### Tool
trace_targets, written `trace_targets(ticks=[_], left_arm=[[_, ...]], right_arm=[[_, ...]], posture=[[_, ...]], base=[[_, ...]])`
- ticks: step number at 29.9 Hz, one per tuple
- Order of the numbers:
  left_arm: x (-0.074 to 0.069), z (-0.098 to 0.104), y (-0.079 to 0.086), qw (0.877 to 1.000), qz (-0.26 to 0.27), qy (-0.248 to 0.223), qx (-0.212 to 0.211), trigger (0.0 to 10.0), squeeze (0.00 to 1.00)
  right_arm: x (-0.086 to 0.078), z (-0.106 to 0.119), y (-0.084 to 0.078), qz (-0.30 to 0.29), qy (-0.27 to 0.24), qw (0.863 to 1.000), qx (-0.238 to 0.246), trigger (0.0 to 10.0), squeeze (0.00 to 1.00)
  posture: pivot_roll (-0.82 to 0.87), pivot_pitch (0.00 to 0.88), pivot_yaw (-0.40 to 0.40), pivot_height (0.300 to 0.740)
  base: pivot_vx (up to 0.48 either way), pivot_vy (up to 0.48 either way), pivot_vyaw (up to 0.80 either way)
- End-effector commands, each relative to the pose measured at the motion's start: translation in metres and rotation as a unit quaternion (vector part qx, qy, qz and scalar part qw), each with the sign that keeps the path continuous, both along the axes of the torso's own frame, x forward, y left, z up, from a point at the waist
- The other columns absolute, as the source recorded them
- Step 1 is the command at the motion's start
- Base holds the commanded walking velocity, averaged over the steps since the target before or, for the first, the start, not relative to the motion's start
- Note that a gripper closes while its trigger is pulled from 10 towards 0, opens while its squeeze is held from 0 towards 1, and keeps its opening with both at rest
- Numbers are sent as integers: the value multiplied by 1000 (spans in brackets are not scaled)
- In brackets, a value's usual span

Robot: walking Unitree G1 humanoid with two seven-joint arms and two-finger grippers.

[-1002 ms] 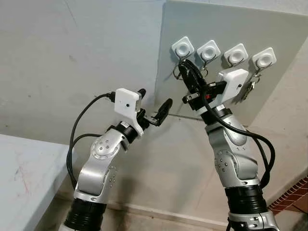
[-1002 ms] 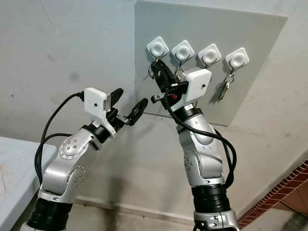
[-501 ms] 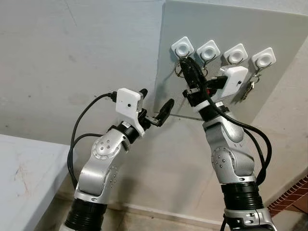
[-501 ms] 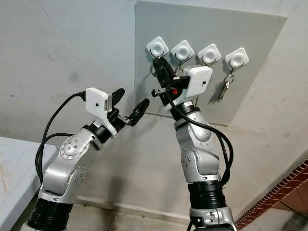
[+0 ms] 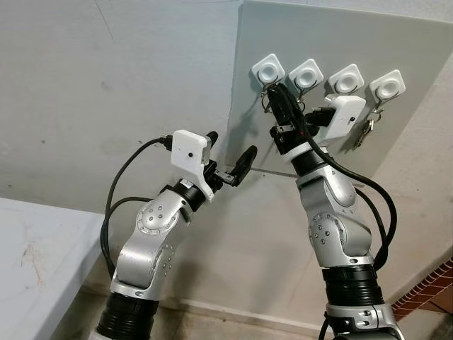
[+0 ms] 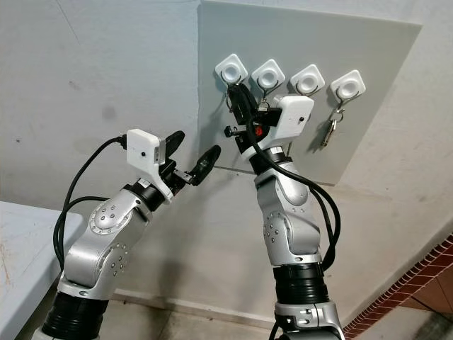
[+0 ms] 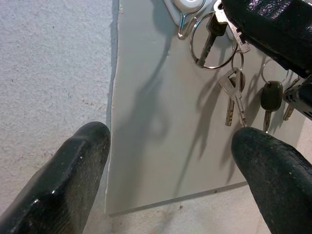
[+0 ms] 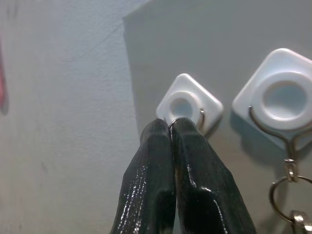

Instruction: Hang keys on a hook

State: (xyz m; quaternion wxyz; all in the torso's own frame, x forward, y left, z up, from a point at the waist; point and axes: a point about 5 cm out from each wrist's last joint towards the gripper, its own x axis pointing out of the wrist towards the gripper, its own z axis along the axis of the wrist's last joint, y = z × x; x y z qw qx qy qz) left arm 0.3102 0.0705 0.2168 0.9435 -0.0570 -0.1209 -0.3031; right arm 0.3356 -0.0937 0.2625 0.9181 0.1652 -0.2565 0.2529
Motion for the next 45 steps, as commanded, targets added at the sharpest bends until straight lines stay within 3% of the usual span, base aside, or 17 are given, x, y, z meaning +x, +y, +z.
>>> trace_targets(ticks=[1,24,45], left_arm=[[-3,8,-2,1000,-3,-14,-5,10000,0],[-2,9,-2,1000,0,-8,-14,10000,0],[-4,11,-3,1000,0,-7,-20,10000,0]], right_arm=[[-2,5,2,15,-11,1000,-4,10000,0],[2,15,6,19,-10,999,35,10000,0],[9,6,2,-20,50,996,64,10000,0]], posture=[[11,0,-63,740],[13,8,-63,740],[9,15,-65,740]], base=[[0,0,0],[0,0,0],[0,0,0]])
